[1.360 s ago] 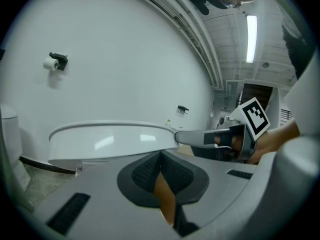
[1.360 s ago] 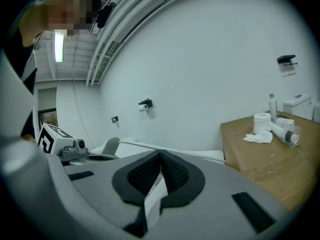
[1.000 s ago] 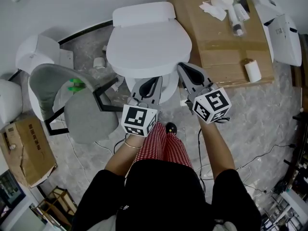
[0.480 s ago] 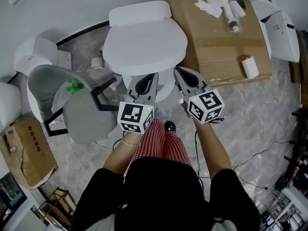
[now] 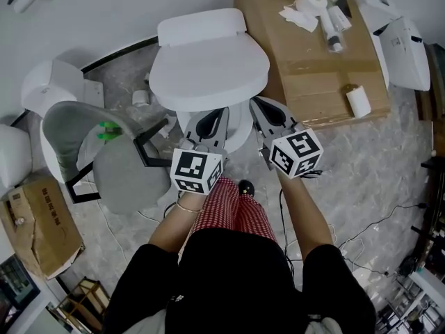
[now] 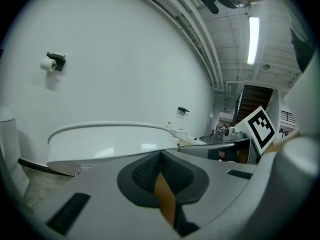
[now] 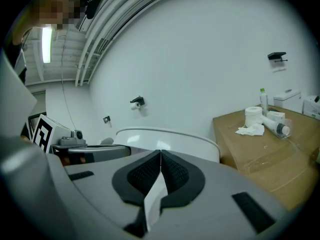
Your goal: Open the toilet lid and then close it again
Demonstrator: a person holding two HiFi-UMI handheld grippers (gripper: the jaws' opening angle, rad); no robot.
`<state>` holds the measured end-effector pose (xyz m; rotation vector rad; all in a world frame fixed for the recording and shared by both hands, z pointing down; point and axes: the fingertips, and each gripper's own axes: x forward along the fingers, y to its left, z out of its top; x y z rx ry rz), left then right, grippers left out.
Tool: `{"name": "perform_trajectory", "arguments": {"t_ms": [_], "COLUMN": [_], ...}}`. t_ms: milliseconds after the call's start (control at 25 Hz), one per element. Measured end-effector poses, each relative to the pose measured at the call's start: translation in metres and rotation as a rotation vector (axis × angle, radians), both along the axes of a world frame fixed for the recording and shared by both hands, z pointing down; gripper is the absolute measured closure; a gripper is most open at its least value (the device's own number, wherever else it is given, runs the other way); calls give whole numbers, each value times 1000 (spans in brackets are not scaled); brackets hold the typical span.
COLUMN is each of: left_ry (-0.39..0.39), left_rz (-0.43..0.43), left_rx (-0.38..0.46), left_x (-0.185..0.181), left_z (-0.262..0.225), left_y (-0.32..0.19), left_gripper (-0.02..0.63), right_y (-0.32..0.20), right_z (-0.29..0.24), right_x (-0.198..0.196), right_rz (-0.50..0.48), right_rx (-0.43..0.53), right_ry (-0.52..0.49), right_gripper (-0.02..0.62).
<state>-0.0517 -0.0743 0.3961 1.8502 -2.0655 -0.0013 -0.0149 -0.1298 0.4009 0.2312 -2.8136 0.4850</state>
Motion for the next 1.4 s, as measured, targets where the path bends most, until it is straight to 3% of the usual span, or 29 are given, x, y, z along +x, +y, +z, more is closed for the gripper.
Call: {"name": "perform_trajectory", "arguments": {"t_ms": [1400], "left_ry": [-4], "left_rz": [84], "left_rx": [47], "left_x": [-29], "left_z": [-36], "left_y": [-29], "left_gripper": [603], "right_y": [-28], "right_z": [-33], "right_x": [-29], "right_rz": [114], "right_rx": [3], "right_ry": [-24], "right_gripper": [575]}}
